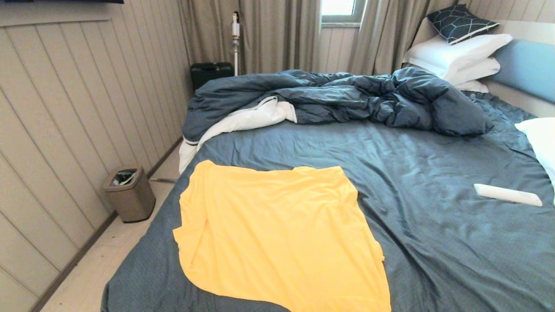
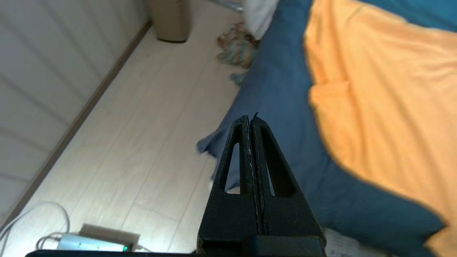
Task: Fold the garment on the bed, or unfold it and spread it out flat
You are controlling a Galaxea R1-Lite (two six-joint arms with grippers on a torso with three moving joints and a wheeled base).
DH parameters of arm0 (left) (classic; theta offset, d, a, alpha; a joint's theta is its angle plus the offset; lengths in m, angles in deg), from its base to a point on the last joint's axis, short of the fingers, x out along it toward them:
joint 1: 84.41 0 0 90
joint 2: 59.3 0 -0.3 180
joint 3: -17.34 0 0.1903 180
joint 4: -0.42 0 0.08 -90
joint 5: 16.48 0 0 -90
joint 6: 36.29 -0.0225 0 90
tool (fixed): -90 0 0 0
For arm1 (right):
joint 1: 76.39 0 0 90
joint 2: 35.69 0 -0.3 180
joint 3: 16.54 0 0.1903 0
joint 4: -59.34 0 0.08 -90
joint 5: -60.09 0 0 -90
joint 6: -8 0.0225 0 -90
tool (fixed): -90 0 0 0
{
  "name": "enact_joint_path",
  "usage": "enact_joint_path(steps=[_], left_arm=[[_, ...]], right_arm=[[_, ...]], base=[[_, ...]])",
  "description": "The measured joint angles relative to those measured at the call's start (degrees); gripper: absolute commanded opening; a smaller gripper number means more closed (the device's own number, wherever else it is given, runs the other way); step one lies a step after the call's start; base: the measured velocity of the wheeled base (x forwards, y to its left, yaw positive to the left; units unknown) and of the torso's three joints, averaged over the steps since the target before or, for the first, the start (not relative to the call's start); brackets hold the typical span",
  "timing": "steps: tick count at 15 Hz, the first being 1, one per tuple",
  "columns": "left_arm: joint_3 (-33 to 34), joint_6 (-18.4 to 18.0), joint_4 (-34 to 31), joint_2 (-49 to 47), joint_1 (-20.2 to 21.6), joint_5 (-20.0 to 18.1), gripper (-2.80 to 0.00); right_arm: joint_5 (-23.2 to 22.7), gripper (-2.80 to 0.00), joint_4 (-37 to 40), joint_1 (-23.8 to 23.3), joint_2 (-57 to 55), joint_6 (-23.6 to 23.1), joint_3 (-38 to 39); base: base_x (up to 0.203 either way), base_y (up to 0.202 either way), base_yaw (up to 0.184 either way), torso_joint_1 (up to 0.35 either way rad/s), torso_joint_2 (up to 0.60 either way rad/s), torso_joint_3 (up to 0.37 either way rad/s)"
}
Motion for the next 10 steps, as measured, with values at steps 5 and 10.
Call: enact_joint_path(steps=[5,10], left_arm=[[17.6,-2.8,2.5,16.1,0.7,0.4,-2.80],[40.4,-12.1,26.3,23.7,0.1,-5.3,-2.80]], right_arm=[[-1.9,-2.80,7.5,-4.9,25.0,-3.0,14.2],[-11.0,-2.80,-8.6,-7.9,41.2,-9.9,34.0]], base=[[0.000,0.000,0.000,0.000,0.00,0.000],[0.000,0.000,0.000,0.000,0.00,0.000]])
